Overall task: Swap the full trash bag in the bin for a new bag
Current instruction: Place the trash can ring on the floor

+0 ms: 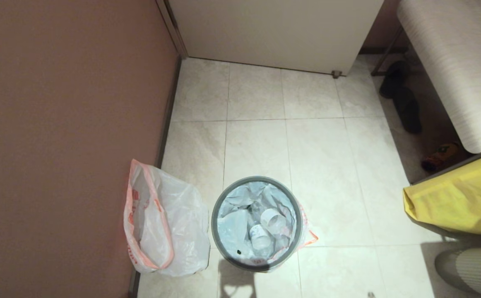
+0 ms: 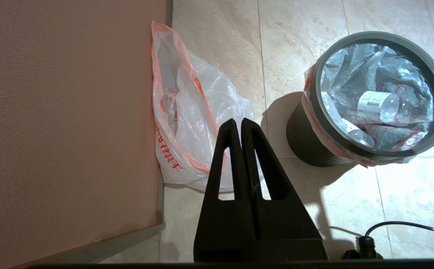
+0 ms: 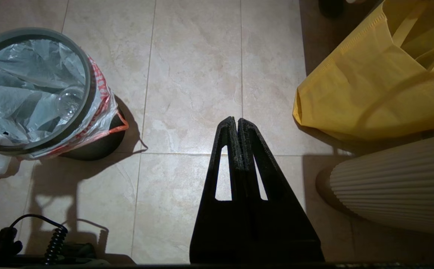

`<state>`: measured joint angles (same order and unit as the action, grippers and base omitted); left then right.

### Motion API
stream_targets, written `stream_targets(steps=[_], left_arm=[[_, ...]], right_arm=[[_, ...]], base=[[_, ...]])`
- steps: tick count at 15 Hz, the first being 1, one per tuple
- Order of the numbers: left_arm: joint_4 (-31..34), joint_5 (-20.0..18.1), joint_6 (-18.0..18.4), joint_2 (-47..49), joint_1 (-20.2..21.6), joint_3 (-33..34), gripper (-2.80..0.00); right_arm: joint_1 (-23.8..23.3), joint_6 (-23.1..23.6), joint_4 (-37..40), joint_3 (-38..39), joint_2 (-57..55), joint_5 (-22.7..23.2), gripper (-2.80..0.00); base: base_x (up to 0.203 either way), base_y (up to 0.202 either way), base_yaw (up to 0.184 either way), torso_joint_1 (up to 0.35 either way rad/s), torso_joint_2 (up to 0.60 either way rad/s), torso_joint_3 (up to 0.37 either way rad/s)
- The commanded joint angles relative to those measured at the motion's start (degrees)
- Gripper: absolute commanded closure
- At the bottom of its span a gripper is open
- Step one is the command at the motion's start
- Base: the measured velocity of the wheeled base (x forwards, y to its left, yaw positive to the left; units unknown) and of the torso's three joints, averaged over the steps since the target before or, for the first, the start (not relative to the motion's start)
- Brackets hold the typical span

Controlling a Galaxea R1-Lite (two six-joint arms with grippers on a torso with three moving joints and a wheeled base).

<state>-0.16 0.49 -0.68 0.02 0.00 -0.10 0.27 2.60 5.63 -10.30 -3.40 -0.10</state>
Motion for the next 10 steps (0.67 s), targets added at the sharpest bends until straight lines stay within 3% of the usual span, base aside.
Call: stream_targets(steps=[1,7,10], left_arm=[[0.0,0.0,0.0,0.0,0.0,0.0,0.00],[0.0,0.0,0.0,0.0,0.0,0.0,0.00],[0.0,0.0,0.0,0.0,0.0,0.0,0.00]], right_arm=[[0.1,0.0,0.6,-3.5,-4.3,-0.1,0.00],[0.1,1.7,0.5,-16.1,-20.0,0.0,0.00],[0.1,2.0,0.7,-26.6,-29.0,-0.2,0.00]], base=[[0.000,0.000,0.000,0.000,0.00,0.000],[0.000,0.000,0.000,0.000,0.00,0.000],[0.000,0.000,0.000,0.000,0.00,0.000]])
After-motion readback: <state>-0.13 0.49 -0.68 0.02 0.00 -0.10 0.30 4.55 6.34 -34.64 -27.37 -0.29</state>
